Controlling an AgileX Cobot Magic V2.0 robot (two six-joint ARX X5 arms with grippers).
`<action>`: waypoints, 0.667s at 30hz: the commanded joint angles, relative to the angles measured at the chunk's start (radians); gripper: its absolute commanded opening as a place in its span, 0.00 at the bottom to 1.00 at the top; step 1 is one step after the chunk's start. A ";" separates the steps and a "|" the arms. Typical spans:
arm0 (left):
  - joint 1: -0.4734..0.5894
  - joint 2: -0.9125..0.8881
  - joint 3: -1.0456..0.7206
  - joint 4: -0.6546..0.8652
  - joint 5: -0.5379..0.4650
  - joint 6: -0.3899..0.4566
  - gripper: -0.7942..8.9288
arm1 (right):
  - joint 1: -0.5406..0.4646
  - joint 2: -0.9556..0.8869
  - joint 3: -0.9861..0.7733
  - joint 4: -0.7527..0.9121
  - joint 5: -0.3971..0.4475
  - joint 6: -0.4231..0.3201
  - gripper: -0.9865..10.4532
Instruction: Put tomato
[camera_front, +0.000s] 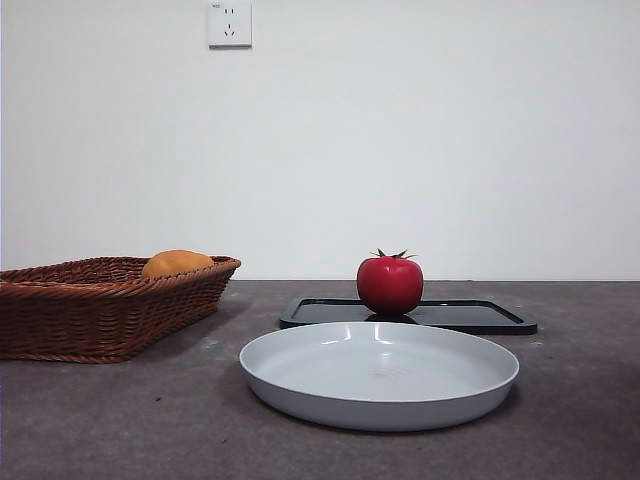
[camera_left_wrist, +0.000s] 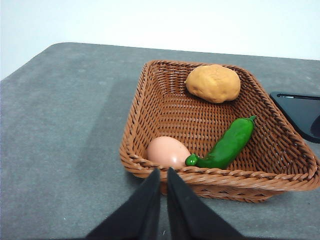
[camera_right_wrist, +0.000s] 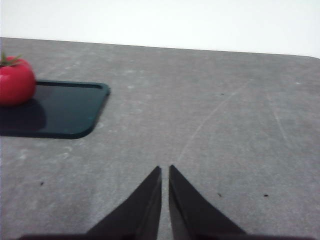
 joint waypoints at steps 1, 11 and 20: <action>0.000 -0.001 -0.021 -0.006 0.007 0.000 0.10 | 0.003 -0.002 -0.009 -0.005 0.007 0.013 0.10; 0.000 -0.001 -0.021 -0.006 0.007 0.000 0.10 | 0.003 -0.002 -0.009 0.008 -0.003 0.014 0.10; 0.000 -0.001 -0.021 -0.006 0.007 0.000 0.10 | 0.003 -0.002 -0.009 0.027 -0.002 0.014 0.10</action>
